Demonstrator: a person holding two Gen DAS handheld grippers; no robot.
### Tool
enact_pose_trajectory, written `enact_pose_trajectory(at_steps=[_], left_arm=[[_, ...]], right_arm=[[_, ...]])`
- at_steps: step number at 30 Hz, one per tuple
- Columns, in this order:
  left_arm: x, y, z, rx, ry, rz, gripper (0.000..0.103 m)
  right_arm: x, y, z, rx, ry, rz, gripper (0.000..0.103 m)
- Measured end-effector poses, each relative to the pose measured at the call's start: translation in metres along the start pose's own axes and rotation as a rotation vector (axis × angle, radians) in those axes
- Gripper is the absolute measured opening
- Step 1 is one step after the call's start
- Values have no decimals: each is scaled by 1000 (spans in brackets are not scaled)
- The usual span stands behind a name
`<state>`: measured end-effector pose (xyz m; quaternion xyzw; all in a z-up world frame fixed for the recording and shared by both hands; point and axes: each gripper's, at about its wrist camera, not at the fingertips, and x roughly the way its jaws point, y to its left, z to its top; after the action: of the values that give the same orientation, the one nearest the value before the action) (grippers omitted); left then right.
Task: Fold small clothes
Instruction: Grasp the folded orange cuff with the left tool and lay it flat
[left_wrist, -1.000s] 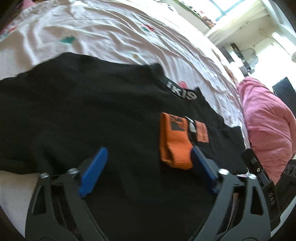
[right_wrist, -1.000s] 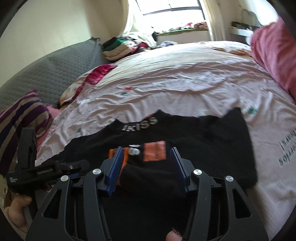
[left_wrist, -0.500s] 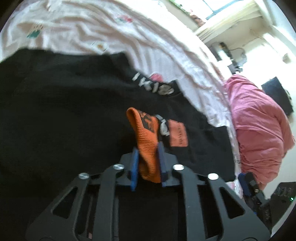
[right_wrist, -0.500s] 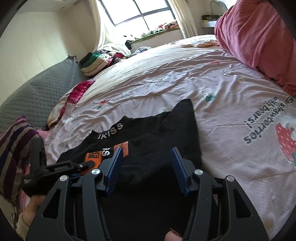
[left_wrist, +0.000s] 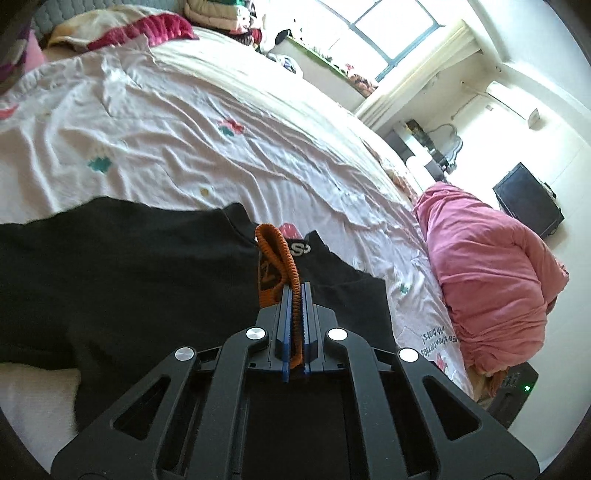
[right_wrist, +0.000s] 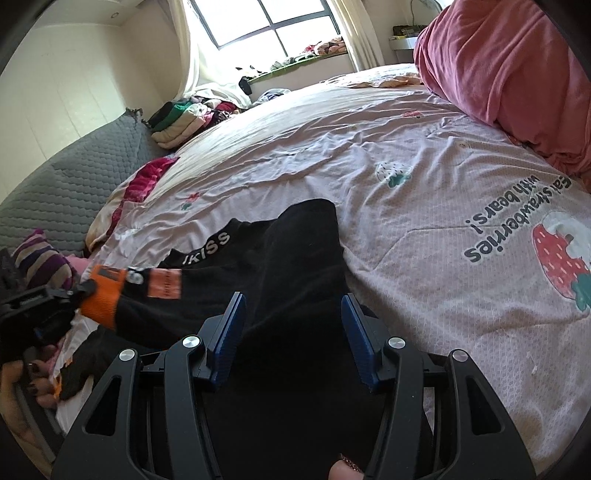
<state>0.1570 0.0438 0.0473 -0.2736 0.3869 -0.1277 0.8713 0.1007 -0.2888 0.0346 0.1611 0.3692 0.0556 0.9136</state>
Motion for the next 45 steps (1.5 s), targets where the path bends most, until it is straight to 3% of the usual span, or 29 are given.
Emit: enact_pose_trajectory(at_steps=[12,22,28,32,36,39,41,42,45], left_arm=[[-14,20,-4,-3,-9,60,0],[-16,28,-8,38,-35,186,0],[9,20,-17,85,51,180,0],[33,14,-29,139,126,229,13],[51,24,-44,146,198,279,17],[53,35,-50,132,210,272,17],[52,37,-49,129,210,264,17],[51,39,-49,125,209,259,17],[50,39,-50,127,209,258,17]], right_arm=[[7,4,-3,-38,17,-46,52],[23,17,-2,-101,44,-67,52],[39,36,1,-182,72,-77,52],[46,49,2,-231,88,-83,52],[49,59,3,-277,89,-80,57],[54,64,2,-312,94,-83,58],[61,63,0,-341,114,-103,59],[66,62,-2,-352,128,-117,64],[88,50,-11,-381,207,-233,69]])
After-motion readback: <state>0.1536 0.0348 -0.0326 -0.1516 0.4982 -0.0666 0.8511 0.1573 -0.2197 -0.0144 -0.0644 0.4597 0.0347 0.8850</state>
